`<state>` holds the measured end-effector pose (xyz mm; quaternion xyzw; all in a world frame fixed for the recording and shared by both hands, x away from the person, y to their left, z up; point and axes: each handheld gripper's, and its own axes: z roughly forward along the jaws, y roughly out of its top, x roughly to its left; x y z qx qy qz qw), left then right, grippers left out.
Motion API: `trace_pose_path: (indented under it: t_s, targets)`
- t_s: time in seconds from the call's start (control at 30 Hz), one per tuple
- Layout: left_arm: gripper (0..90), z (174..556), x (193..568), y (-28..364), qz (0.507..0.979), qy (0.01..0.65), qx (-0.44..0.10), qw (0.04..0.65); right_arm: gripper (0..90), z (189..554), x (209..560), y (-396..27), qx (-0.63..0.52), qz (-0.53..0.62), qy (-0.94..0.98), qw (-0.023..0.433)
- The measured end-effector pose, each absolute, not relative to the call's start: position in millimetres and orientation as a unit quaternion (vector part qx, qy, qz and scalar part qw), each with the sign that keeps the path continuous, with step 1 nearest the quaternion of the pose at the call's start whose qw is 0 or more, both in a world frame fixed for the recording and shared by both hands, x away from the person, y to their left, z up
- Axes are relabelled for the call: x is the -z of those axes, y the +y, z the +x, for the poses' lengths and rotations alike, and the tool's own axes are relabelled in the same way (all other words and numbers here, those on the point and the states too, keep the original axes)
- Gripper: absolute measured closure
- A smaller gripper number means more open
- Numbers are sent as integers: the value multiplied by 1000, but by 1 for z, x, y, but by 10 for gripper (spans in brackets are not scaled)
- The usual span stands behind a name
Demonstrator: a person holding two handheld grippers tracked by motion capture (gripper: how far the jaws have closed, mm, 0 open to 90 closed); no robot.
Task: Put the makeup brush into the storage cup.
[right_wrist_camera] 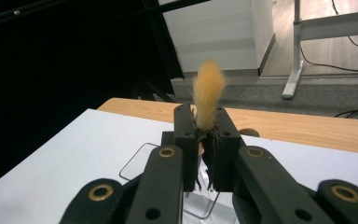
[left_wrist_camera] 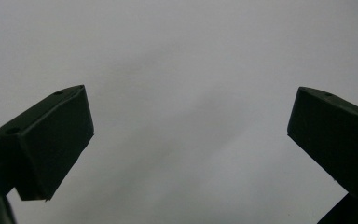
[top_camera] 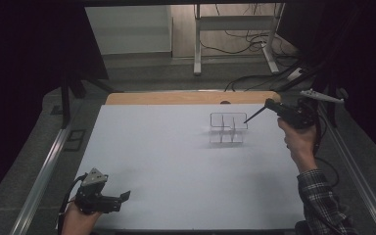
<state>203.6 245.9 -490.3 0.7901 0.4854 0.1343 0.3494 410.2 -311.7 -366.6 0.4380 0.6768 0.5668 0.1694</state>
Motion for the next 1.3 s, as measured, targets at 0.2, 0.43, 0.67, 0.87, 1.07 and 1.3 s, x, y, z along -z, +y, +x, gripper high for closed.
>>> trace_pose_path:
  t_s: [0.2,0.43,0.67,0.87,1.07,1.3]
  targets:
    - [7,204,490,246,790,485,-134,349,838,417,366,-310,-564,440,677,174]
    - [7,204,490,246,790,485,-135,349,838,423,370,-306,-561,439,680,175]
    - [7,204,490,246,790,485,-135,349,838,427,374,-301,-555,436,686,178]
    - [7,204,490,246,790,485,-135,349,838,430,380,-299,-554,436,686,179]
    - [7,204,490,246,790,486,-135,349,839,431,387,-295,-548,436,692,177]
    - [7,204,490,246,790,485,-135,349,838,433,396,-291,-541,436,697,178]
